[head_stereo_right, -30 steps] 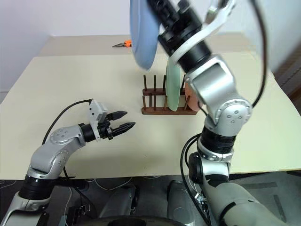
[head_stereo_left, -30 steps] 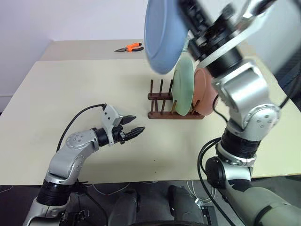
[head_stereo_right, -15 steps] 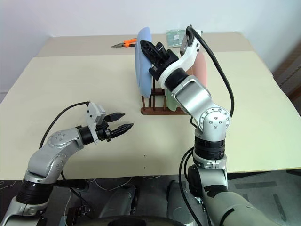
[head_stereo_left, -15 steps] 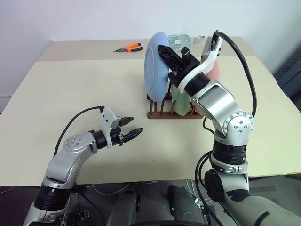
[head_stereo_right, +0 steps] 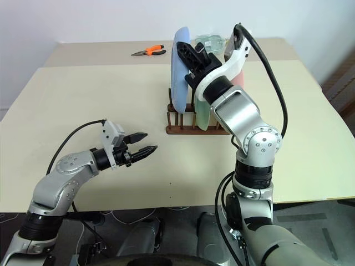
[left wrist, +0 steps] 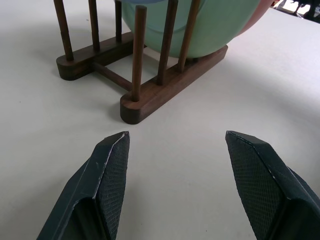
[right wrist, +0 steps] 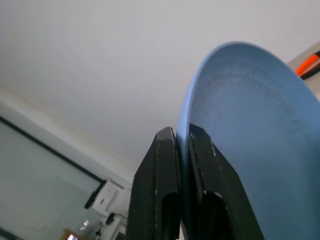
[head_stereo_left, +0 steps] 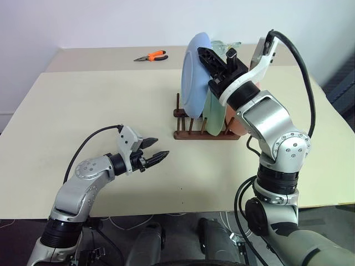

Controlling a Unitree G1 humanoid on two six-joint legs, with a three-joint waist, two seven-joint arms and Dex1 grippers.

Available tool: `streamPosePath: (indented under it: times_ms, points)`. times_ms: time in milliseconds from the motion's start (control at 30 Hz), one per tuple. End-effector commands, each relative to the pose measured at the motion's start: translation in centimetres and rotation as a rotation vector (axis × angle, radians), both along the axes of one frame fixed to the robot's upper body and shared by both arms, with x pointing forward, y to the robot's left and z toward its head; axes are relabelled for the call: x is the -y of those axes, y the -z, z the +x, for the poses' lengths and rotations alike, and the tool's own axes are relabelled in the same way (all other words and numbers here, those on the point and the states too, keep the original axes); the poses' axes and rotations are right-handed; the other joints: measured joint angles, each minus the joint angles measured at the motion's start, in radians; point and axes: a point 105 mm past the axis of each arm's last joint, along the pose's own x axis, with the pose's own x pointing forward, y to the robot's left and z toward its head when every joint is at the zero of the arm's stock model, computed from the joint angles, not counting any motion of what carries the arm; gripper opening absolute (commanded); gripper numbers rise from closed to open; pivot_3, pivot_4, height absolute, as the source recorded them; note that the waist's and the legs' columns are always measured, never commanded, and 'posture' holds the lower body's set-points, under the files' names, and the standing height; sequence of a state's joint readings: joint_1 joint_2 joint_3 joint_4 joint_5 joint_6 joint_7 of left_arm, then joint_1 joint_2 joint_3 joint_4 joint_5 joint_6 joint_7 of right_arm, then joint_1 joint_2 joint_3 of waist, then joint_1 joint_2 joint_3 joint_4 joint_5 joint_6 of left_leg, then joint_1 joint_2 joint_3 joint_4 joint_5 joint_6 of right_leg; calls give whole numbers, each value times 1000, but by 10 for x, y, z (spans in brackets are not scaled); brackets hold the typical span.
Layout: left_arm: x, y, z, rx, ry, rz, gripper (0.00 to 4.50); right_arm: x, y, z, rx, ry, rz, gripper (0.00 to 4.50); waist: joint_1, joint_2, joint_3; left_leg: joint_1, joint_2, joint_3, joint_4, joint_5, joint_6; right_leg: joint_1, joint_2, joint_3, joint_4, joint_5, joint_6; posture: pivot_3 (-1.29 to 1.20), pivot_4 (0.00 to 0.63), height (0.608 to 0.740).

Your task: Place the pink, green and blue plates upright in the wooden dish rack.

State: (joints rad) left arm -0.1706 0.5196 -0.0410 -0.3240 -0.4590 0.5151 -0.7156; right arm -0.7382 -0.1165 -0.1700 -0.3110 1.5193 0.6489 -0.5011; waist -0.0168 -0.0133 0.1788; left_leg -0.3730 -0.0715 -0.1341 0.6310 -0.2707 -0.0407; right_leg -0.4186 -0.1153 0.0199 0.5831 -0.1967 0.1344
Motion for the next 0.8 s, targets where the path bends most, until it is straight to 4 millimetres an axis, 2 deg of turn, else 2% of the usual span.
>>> streamPosePath:
  times_ms: [33,133,333,433,567,633,700,800]
  points:
    - [2,-11,-2,46,12,-5,3137,-3,-13,-10,41,-22,36,56,0,0,0,0,0,0,0,0,0,0,0,0,0,0,0,0,150,740]
    - [2,-11,-2,45,12,-5,3137,-4,-10,-8,18,-25,51,56,0,0,0,0,0,0,0,0,0,0,0,0,0,0,0,0,150,740]
    - [2,-12,-2,44,3,-7,3137,-7,6,10,-79,2,6,56,0,0,0,0,0,0,0,0,0,0,0,0,0,0,-1,0,150,740]
    - [2,-11,-3,44,0,-6,3137,-6,5,14,-65,13,-19,1016,0,0,0,0,0,0,0,0,0,0,0,0,0,0,-1,0,150,740]
    - [2,-11,-4,40,-6,-10,3137,-15,-18,-4,218,22,-282,2880,1,1,0,0,0,1,0,0,0,0,0,0,0,0,-1,0,150,740]
    - [2,-11,-4,40,-6,-9,3137,-18,-26,-18,402,24,-441,2880,2,0,0,0,0,1,0,0,0,0,0,0,0,-1,-1,0,150,740]
    - [3,-11,-5,39,-7,-10,3137,-9,-31,-31,577,53,-595,2880,2,0,0,-1,0,1,0,0,0,0,0,0,-1,-1,0,0,150,740]
    - [2,-12,-3,45,-22,-14,3137,31,-34,-44,709,110,-724,2880,7,-2,0,-1,0,1,0,0,0,2,0,-1,-3,-2,1,0,150,740]
